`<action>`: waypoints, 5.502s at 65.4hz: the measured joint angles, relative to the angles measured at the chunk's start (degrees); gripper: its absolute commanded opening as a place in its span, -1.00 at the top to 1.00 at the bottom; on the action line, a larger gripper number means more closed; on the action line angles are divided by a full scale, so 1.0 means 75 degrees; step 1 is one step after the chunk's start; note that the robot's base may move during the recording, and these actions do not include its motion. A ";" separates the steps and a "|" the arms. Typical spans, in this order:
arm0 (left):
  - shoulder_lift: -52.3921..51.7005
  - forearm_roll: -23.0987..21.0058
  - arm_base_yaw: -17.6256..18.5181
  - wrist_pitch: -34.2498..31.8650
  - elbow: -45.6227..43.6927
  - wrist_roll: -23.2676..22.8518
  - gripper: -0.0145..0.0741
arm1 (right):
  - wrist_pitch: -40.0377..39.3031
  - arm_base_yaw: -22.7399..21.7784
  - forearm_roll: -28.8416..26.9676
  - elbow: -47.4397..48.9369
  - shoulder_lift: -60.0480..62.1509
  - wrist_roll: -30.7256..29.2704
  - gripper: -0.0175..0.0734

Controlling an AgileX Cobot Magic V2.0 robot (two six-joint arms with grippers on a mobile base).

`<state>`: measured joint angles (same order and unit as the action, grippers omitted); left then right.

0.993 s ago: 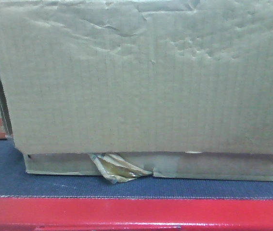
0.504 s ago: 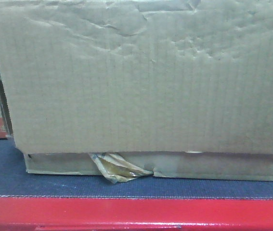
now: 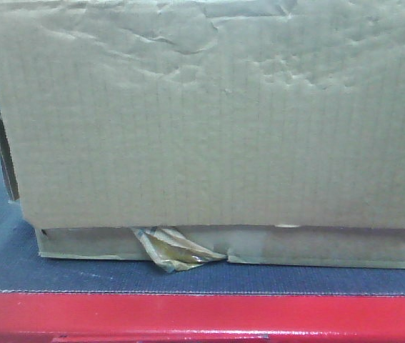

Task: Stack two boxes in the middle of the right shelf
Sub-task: 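Close left and right grippers on opposite box walls, then lift the stacked boxes off the red table with both grippers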

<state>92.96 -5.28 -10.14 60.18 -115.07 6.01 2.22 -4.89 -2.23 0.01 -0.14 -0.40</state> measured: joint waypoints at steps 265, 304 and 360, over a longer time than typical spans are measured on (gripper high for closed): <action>0.0632 0.1348 0.4528 0.1330 0.2786 -0.3880 -0.23 | 0.5466 0.0045 -0.0578 0.4791 -0.5180 -0.0267 0.97; 0.0632 0.1306 0.4528 0.1330 0.2786 -0.3880 -0.23 | 0.6506 0.0320 0.0517 0.8169 -0.8915 0.1371 0.92; 0.0632 0.1306 0.4528 0.1330 0.2786 -0.3880 -0.23 | 0.8411 0.2575 0.0931 1.1211 -1.1189 0.2634 0.00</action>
<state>97.70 4.51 23.82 70.16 -94.18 -23.09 65.30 14.42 4.75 84.09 -84.05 19.35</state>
